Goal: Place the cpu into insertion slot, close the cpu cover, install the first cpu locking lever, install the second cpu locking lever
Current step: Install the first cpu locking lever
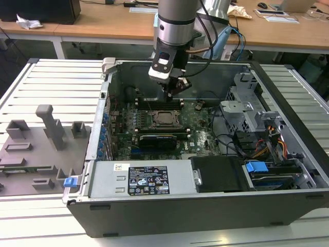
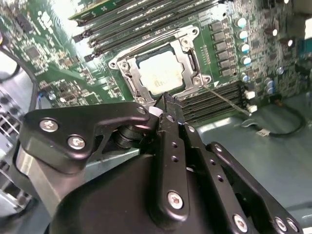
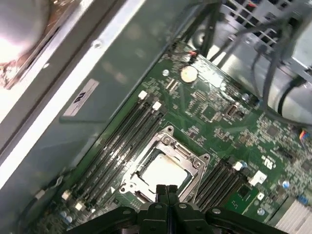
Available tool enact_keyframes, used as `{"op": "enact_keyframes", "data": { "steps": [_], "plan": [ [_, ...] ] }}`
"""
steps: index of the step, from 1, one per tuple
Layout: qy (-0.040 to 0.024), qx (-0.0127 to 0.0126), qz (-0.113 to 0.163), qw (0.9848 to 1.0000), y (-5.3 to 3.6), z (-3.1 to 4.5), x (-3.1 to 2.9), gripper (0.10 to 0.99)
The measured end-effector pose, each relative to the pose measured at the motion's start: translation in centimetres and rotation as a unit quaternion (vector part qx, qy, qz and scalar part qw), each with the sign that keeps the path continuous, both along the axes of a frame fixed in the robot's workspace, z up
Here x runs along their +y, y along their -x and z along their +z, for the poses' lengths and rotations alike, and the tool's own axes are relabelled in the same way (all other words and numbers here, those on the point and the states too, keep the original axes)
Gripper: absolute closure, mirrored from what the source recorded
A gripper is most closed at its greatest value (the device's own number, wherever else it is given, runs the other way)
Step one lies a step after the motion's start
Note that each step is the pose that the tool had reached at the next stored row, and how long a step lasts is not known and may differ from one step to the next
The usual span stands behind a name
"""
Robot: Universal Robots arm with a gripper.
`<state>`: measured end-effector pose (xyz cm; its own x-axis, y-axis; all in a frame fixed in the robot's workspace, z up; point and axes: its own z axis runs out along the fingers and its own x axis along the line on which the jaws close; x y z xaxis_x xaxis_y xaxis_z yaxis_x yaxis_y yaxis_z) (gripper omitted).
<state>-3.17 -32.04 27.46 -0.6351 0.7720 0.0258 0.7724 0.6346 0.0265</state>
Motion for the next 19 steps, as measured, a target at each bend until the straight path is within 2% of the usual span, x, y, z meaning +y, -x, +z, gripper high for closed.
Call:
{"op": "enact_keyframes", "data": {
  "steps": [4, 7, 8, 9, 12, 14, 17, 19],
  "plan": [
    [0.0000, 0.0000, 0.053, 0.9986, 0.00, 0.00, 0.00, 0.980],
    [0.0000, 0.0000, 0.092, 0.9958, 0.00, -0.02, 0.00, 0.980],
    [0.0000, 0.0000, 0.107, 0.9942, 0.00, -0.02, 0.00, 0.980],
    [0.0000, 0.0000, 0.127, 0.9920, 0.00, -0.03, 0.00, 0.980],
    [0.0000, 0.0000, 0.157, 0.9876, 0.00, -0.02, 0.00, 0.980],
    [0.0000, 0.0000, 0.170, 0.9854, 0.00, -0.02, 0.00, 0.980],
    [0.0000, 0.0000, 0.183, 0.9830, 0.00, -0.03, 0.00, 0.980],
    [0.0000, 0.0000, 0.196, 0.9807, 0.00, -0.03, 0.00, 0.980]
  ]
}}
